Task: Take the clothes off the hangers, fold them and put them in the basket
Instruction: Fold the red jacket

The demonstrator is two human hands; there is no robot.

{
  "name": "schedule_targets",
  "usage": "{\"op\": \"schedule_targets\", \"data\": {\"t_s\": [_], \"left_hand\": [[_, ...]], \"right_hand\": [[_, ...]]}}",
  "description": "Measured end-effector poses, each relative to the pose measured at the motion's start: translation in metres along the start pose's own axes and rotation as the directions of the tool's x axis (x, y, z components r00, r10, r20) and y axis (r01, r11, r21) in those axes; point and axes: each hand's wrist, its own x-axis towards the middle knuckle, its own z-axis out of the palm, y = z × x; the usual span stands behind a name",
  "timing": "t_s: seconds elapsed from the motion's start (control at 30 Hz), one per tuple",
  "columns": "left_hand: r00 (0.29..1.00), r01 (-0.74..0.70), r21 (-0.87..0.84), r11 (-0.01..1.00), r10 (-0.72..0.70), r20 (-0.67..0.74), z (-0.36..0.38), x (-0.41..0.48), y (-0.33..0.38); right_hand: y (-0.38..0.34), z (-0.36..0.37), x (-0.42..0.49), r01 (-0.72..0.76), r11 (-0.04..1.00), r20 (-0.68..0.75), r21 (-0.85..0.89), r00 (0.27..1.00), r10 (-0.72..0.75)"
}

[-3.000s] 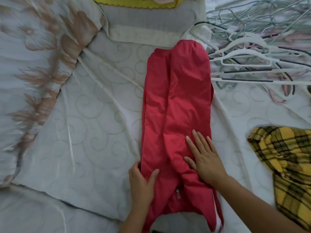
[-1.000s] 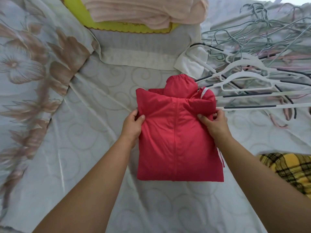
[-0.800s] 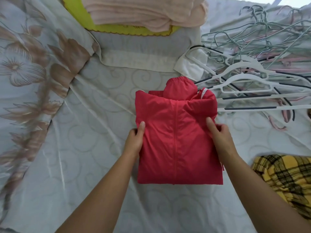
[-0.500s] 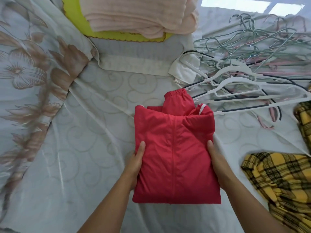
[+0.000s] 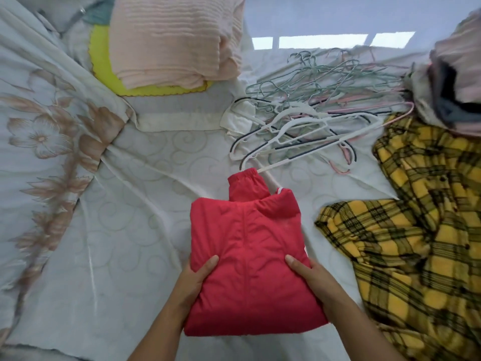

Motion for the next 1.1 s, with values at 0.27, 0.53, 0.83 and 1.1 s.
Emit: {"op": "schedule_targets", "data": {"t_s": [0.27, 0.53, 0.83, 1.1], "left_hand": [[0.987, -0.162, 0.149, 0.976, 0.160, 0.027, 0.063, -0.131, 0.021], [0.953, -0.275, 0.159, 0.948, 0.246, 0.178, 0.153, -0.251, 0.062], [0.921, -0.341, 0.146, 0.929, 0.299, 0.249, 0.236, -0.305, 0.096], [0.918, -0.299, 0.178, 0.938, 0.231, 0.324, 0.340, -0.275, 0.118]], "right_hand": [[-0.001, -0.072, -0.143, 0.191, 0.978, -0.048, 0.080, 0.981, -0.188], [-0.009, -0.161, -0.273, 0.346, 0.933, -0.154, 0.104, 0.932, -0.328], [-0.031, -0.242, -0.331, 0.388, 0.904, -0.250, 0.182, 0.907, -0.339], [-0.076, -0.337, -0.331, 0.414, 0.905, -0.333, 0.104, 0.871, -0.360]]}}
